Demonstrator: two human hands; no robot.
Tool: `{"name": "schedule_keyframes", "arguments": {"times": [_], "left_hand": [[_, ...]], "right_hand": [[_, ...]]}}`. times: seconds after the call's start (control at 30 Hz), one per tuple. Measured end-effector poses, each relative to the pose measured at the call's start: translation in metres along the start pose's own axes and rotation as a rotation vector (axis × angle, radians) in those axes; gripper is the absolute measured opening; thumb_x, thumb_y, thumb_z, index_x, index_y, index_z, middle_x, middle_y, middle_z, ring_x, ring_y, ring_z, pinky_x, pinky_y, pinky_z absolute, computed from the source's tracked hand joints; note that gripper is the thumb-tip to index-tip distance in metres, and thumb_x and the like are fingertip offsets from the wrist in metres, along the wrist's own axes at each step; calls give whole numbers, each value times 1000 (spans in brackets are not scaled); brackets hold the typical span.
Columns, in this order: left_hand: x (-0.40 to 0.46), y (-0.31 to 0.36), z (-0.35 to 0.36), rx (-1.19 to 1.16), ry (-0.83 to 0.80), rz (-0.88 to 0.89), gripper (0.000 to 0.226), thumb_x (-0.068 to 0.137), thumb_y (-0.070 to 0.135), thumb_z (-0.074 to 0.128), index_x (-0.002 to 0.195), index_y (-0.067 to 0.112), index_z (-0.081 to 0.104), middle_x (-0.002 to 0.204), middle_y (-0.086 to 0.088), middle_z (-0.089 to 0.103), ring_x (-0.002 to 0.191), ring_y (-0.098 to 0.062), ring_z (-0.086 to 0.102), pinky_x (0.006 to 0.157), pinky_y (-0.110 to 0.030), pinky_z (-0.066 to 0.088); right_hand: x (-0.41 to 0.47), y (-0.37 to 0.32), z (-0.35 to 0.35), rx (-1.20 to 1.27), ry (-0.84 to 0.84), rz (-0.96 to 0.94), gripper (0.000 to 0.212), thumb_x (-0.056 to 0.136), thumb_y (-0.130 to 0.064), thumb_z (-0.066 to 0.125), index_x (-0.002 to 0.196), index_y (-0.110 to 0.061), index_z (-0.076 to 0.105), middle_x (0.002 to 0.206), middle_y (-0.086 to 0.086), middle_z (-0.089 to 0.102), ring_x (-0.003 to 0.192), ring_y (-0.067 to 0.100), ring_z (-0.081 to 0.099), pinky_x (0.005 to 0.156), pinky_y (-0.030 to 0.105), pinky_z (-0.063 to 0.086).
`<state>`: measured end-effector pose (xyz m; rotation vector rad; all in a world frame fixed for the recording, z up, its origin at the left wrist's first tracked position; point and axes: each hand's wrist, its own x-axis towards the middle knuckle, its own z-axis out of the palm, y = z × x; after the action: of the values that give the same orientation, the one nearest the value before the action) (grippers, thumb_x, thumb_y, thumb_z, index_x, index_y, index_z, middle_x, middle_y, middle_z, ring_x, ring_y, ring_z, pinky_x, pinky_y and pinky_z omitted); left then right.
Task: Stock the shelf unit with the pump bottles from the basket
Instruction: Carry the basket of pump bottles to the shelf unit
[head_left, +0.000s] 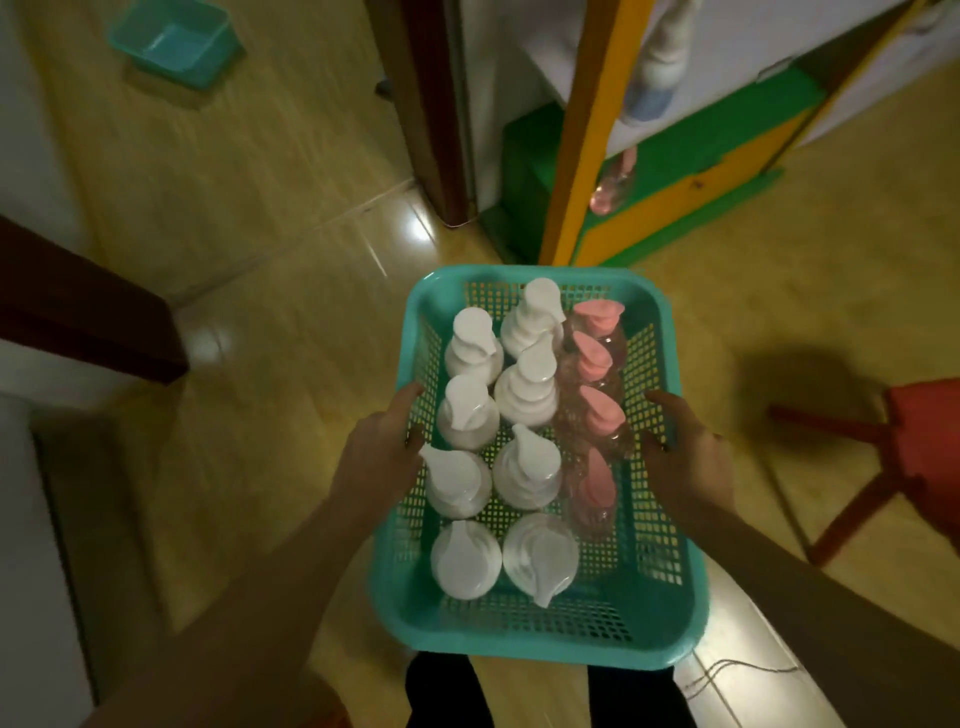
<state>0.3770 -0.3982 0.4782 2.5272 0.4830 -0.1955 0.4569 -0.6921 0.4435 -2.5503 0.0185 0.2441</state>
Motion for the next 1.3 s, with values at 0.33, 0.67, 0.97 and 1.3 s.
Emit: {"name": "schedule_keyframes", "arguments": {"times": [0.33,0.67,0.97,1.3], "left_hand": [[52,196,68,-54,-10,136,54,82,3,56,133,17,47,87,-23,67,79,-37,63,68,-42,52],[130,287,103,28,-109,312,49,89,14,52,137,16,43,100,-22,68,91,-39,63,74,-46,52],[187,349,114,74,-197,384,51,90,14,52,139,18,43,88,-23,66,80,-39,61,70,-42,52],[235,442,166,42,-222,397,50,90,15,54,139,14,43,103,-23,68,87,-39,63,76,-45,53]], "right_hand": [[65,123,-152,-9,144,120,52,76,-4,63,120,-30,59,91,18,73,77,42,66,67,39,51],[113,188,-197,59,189,260,50,81,-7,60,124,-33,55,98,18,73,81,38,67,72,40,50],[149,212,-229,122,236,327,50,83,-3,54,125,-29,55,98,10,73,74,27,64,63,25,38],[226,281,-288,162,200,390,54,84,-4,52,128,-36,51,96,11,74,68,27,66,65,39,56]]}}
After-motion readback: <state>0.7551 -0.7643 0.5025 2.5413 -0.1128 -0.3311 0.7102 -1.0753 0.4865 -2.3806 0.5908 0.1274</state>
